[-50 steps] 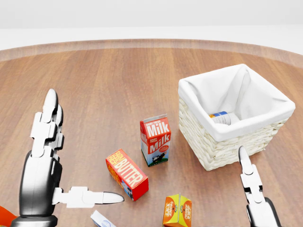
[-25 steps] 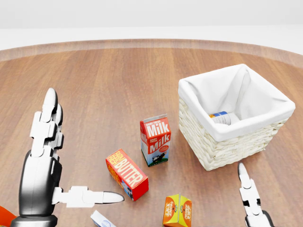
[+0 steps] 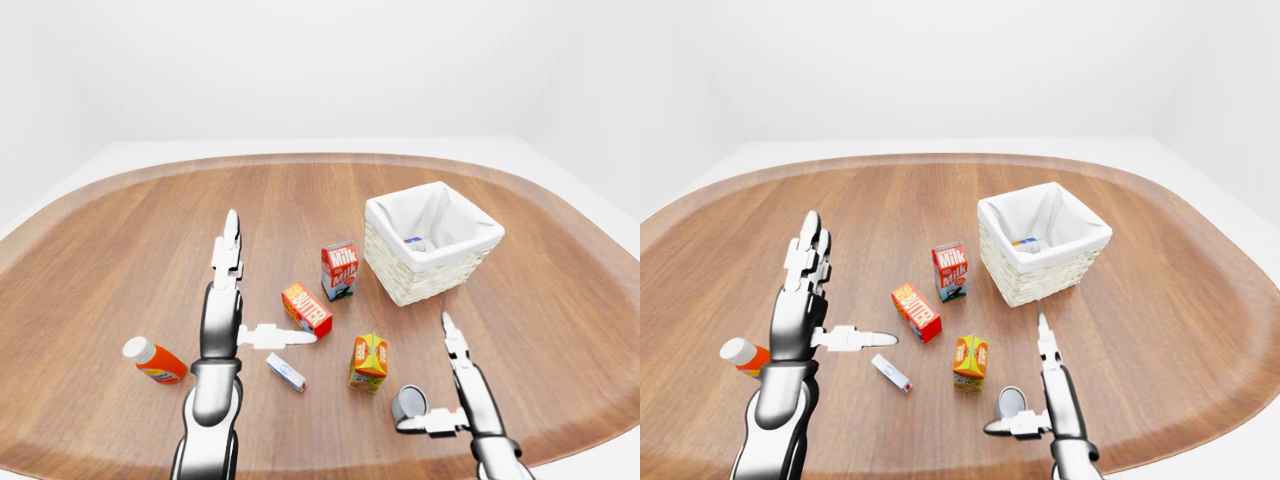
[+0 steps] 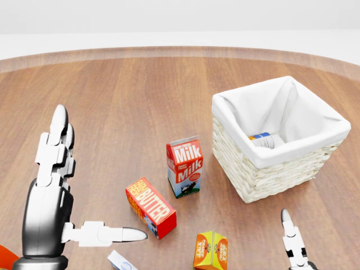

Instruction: Pick up the alphabet soup and the tomato sauce, and put them in the basket.

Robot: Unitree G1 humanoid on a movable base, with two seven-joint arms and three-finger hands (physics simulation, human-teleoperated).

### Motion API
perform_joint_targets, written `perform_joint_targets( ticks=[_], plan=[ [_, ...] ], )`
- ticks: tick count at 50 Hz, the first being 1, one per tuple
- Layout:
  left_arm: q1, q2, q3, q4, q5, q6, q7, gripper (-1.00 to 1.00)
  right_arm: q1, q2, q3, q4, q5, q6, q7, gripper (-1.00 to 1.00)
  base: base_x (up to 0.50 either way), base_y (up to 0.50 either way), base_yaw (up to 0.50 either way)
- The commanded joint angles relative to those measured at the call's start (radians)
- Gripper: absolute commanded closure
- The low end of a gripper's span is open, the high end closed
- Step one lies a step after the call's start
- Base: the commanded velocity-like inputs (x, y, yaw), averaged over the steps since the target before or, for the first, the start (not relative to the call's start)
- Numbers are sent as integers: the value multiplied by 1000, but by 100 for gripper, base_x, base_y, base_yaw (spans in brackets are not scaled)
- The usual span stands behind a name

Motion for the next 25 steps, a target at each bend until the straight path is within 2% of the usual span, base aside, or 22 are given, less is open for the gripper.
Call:
perform_joint_targets(
  ticks=[1, 25],
  plan=[
    [3, 1, -2, -1, 2, 0, -2, -100, -13, -4, -1, 31, -19, 0, -20, -100, 0, 0, 0],
    [3, 1, -3, 1, 2, 0, -1, -100, -41, -18, 8, 125, -68, 0, -74, -100, 0, 0, 0]
  ],
)
